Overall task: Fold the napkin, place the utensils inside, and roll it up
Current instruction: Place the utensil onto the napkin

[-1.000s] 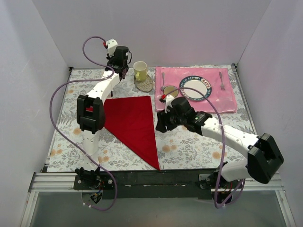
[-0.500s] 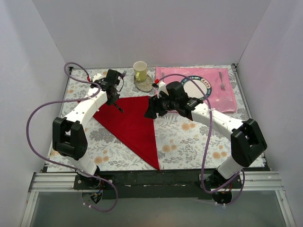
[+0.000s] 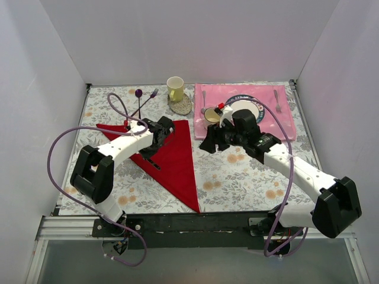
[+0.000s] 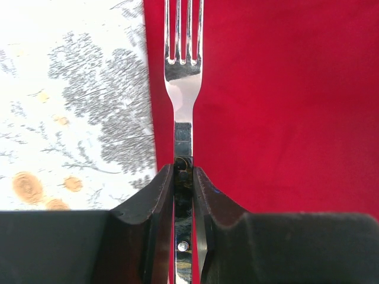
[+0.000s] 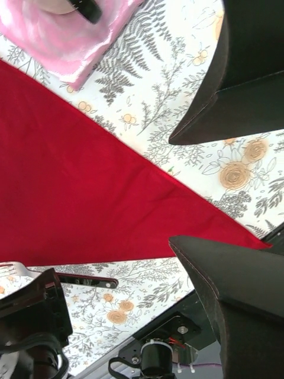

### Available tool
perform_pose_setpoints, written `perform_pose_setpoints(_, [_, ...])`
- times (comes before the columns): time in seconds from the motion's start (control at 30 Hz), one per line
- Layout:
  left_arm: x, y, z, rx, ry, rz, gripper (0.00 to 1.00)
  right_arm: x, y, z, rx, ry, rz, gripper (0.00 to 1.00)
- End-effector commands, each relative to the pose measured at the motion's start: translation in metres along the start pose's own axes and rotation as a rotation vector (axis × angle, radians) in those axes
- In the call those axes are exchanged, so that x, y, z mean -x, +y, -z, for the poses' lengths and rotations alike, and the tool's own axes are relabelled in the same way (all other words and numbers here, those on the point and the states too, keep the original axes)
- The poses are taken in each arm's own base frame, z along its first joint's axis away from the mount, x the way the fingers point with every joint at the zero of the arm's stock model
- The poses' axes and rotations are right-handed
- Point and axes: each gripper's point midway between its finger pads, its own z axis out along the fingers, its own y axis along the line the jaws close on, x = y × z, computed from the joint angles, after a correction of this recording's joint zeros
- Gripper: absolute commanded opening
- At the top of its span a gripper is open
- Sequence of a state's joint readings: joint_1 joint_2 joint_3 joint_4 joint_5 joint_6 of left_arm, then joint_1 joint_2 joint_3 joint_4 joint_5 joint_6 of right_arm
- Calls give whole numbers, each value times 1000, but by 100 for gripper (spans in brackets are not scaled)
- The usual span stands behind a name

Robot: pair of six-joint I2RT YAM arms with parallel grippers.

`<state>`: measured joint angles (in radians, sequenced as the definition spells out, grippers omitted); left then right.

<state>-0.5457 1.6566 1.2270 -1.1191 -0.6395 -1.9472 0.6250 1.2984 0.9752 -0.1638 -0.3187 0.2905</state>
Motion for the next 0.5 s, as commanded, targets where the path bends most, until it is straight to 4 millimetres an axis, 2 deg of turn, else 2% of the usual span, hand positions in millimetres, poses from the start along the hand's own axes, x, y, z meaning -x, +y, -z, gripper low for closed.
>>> perform_pose_setpoints(0.0, [6, 10, 1, 45, -124, 138, 0, -8, -10, 16, -48, -16, 17, 70])
perform_pose_setpoints(0.1, [-2, 8, -6, 67, -126, 121, 0, -10, -12, 22, -51, -30, 6, 70])
perform_pose_setpoints(0.23, [0, -1, -9, 37, -158, 112, 0, -18, -17, 27, -59, -27, -6, 70])
perform_pose_setpoints(0.47, [-6, -4, -21, 22, -171, 78, 0, -26, -25, 31, -76, -24, -17, 70])
